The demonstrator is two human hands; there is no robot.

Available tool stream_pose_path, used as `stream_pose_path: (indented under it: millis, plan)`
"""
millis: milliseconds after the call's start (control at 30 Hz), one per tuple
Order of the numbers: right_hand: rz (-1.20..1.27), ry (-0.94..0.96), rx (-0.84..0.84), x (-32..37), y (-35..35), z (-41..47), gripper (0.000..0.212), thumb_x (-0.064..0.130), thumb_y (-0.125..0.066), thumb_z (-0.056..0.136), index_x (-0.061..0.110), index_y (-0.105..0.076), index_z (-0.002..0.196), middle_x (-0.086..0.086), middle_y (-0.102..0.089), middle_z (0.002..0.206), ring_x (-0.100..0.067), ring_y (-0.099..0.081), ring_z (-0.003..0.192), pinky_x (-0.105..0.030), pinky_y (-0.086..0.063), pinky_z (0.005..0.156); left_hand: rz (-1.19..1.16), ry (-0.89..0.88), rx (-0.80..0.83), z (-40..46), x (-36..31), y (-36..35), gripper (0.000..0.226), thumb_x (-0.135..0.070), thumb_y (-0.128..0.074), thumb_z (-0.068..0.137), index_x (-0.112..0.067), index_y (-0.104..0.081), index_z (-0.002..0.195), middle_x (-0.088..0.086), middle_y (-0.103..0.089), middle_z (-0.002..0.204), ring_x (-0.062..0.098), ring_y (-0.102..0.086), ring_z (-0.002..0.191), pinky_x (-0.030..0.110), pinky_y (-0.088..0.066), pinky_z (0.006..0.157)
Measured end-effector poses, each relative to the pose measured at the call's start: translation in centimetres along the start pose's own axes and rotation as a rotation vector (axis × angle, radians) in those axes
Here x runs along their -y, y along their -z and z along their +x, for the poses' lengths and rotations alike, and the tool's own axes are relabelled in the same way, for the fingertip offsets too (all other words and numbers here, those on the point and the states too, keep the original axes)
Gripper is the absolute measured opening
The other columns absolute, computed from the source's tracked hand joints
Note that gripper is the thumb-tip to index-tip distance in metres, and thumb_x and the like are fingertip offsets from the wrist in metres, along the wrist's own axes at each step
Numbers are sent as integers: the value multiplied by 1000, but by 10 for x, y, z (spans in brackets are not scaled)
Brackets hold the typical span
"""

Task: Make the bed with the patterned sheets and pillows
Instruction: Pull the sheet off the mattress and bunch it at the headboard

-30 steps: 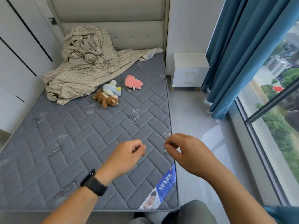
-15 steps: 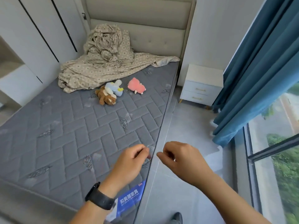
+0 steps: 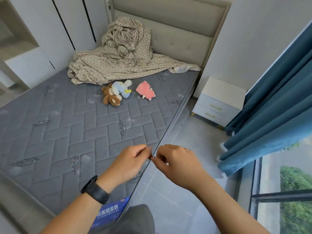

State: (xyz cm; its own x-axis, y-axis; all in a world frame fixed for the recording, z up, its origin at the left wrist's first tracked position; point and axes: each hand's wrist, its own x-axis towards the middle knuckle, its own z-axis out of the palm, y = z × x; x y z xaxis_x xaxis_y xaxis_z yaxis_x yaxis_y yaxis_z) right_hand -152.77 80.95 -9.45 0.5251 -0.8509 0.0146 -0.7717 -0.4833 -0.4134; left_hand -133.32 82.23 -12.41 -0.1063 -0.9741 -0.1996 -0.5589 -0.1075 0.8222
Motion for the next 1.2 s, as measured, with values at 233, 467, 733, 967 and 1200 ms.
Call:
stream_pose_path:
  millis: [233, 467, 733, 967, 1200]
  plan:
    - [60, 24, 62, -84, 3, 88, 31, 51, -47, 100, 26, -51, 82, 7, -57, 79, -16, -51, 72, -26, -38, 63, 76, 158, 90, 98, 38, -2, 28, -34, -50, 103, -26, -66, 81, -7, -51, 55, 7, -47, 54, 32, -40, 61]
    - [70, -10, 18, -139, 38, 196, 30, 47, -47, 100, 25, -50, 80, 8, -54, 75, -15, -50, 70, -31, -37, 62, 183, -3, 100, 239, -38, 19, 29, -34, -48, 102, -24, -55, 76, -7, -56, 63, 6, -50, 59, 32, -37, 58]
    - [39, -116, -83, -225, 77, 255, 32, 41, -56, 97, 19, -49, 74, 6, -50, 66, -21, -50, 64, -34, -46, 60, 212, 31, 8, 311, -63, 5, 19, -36, -52, 101, -27, -66, 92, -15, -55, 59, -1, -52, 59, 26, -32, 55]
    - [127, -117, -55, -237, 67, 276, 32, 42, -58, 96, 22, -49, 73, 7, -52, 66, -17, -51, 65, -31, -36, 57, 282, 34, 108, 336, -64, 16, 15, -36, -52, 99, -33, -66, 96, -13, -56, 59, 3, -51, 56, 32, -39, 57]
    - [163, -85, -32, -239, 59, 305, 32, 41, -56, 98, 24, -47, 74, 10, -48, 67, -14, -47, 65, -27, -28, 54, 300, 44, 130, 359, -51, 27, 15, -35, -51, 100, -33, -65, 96, -22, -55, 57, 2, -51, 54, 29, -36, 54]
